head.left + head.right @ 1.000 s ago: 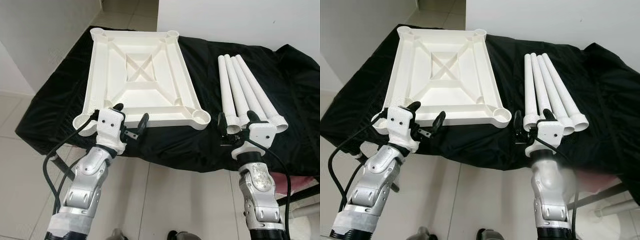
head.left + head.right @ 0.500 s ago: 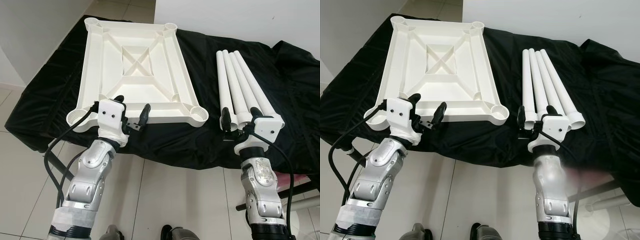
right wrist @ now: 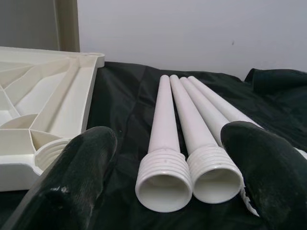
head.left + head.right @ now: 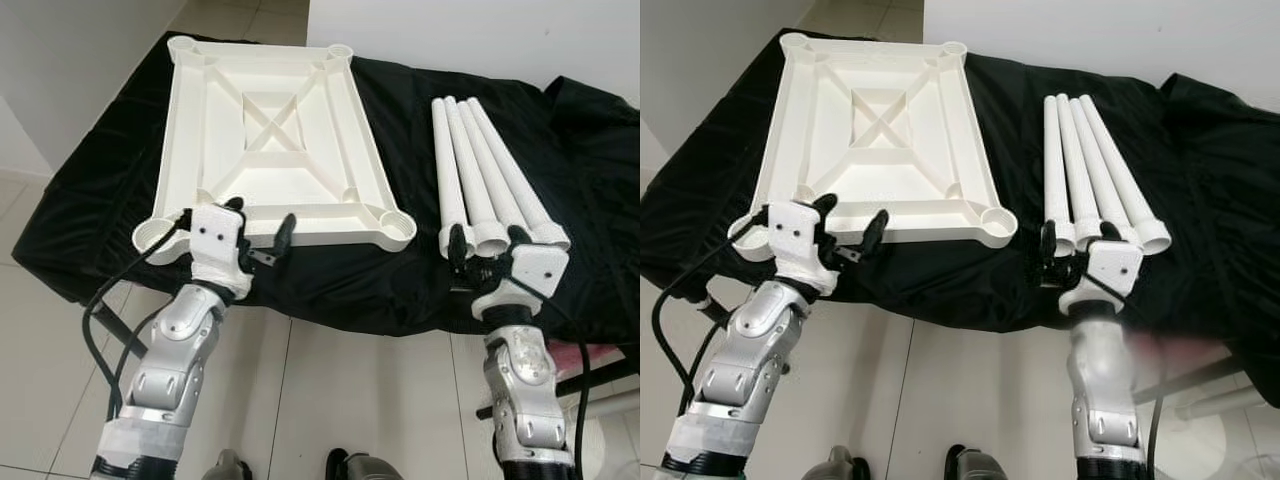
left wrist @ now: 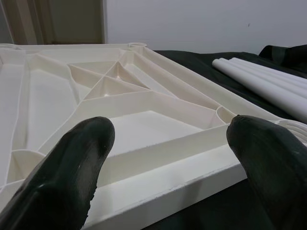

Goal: Building children table

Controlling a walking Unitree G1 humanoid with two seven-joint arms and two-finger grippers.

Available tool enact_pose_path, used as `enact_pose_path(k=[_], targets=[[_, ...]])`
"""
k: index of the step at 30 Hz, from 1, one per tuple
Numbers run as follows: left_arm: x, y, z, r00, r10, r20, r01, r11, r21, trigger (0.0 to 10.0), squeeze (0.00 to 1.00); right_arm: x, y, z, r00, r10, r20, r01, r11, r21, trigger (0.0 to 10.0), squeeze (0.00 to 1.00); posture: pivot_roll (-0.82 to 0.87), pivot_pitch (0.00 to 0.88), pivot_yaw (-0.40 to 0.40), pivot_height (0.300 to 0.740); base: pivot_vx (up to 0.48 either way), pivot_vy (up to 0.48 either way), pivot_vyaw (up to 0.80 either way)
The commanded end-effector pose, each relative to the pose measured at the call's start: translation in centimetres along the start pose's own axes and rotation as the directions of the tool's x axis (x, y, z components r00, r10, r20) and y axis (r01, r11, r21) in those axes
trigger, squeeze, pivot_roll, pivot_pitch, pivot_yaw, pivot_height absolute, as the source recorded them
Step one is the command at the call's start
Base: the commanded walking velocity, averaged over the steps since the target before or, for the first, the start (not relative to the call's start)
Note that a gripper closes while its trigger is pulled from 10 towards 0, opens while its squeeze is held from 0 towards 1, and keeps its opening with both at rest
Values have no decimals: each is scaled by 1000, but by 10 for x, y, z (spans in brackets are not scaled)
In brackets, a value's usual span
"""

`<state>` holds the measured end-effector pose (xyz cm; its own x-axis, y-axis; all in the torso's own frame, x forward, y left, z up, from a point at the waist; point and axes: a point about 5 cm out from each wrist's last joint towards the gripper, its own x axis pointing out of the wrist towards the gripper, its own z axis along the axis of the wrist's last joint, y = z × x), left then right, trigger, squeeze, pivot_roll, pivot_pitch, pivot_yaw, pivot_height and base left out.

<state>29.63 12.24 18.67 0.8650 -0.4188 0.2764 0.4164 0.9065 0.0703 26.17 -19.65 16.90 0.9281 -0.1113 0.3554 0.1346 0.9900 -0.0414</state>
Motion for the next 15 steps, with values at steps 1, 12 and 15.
enact_pose_path(k=[1,12,15], targets=[[1,-4,-3,998,-57,-8,57,998,-19,10000,0,-2,-2,3,1000,-18,17,18,1000,-2,10000,0,-20,138,-32,740,0,0,0],[11,4,0,998,-57,15,57,998,-3,10000,0,5,-8,3,998,-49,32,49,999,-21,10000,0,-12,115,-36,740,0,0,0],[12,5,1,999,-47,19,47,999,-5,10000,0,7,-8,3,998,-49,34,50,999,-22,10000,0,-6,104,-40,740,0,0,0]])
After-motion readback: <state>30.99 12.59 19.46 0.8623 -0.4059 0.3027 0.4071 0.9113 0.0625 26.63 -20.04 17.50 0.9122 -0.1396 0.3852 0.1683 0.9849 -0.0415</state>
